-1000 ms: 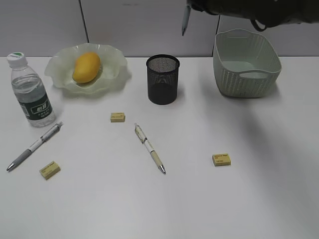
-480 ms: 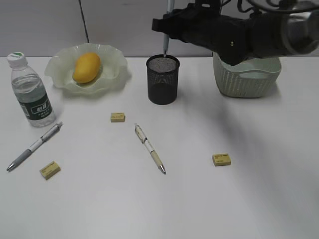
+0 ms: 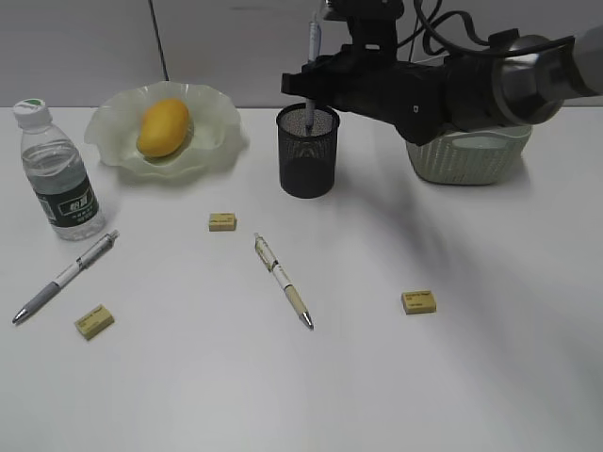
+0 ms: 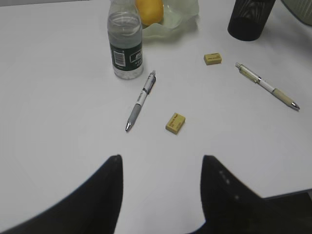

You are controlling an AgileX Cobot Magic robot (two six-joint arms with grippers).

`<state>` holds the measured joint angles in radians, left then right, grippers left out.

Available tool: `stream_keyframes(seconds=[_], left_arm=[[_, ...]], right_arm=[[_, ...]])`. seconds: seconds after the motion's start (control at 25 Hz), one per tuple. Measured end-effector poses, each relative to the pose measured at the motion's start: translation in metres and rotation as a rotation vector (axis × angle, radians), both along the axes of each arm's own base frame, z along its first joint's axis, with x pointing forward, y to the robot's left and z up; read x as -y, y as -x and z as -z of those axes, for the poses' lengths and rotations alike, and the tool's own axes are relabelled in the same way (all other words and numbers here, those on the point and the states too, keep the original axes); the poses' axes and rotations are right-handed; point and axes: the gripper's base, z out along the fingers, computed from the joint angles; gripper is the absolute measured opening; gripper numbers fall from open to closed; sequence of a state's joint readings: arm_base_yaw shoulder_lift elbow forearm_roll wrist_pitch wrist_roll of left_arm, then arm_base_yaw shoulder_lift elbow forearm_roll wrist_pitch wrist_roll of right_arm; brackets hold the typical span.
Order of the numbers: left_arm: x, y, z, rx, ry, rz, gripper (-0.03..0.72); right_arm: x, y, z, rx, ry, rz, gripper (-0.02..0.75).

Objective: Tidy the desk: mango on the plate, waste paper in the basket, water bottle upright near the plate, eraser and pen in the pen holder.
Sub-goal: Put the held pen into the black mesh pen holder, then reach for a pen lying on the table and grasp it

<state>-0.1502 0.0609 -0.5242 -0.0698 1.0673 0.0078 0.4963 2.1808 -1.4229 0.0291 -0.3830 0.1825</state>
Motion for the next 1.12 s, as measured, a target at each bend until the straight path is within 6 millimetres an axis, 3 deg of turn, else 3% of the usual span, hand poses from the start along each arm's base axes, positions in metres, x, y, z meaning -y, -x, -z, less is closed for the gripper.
stream_keyframes(seconds=[0.12,0.32,0.4,0.64,0.96,1.12], left_arm=[[0.0,0.0,0.0,0.0,0.0,0.0,0.391],[0.0,0.0,0.0,0.0,0.0,0.0,0.386],[0.0,0.0,0.0,0.0,0.0,0.0,0.386],[0.0,0.0,0.0,0.0,0.0,0.0,0.382],[0.0,0.0,0.0,0.0,0.0,0.0,0.38],[0.0,0.0,0.0,0.0,0.0,0.0,0.38]], right_arm=[[-0.001,0.001,0.001,-0.001,0.02,-0.013,0.164],[-0.002,0.001,0.001,0.01,0.04,-0.032,0.412],[-0.002,0.001,0.002,0.009,0.043,-0.033,0.464],[-0.001,0.002,0.001,-0.025,0.062,-0.034,0.491],[0.014,0.027,-0.051,-0.227,0.188,-0.035,0.491],[0.025,0.046,-0.059,-0.413,0.294,-0.034,0.491]])
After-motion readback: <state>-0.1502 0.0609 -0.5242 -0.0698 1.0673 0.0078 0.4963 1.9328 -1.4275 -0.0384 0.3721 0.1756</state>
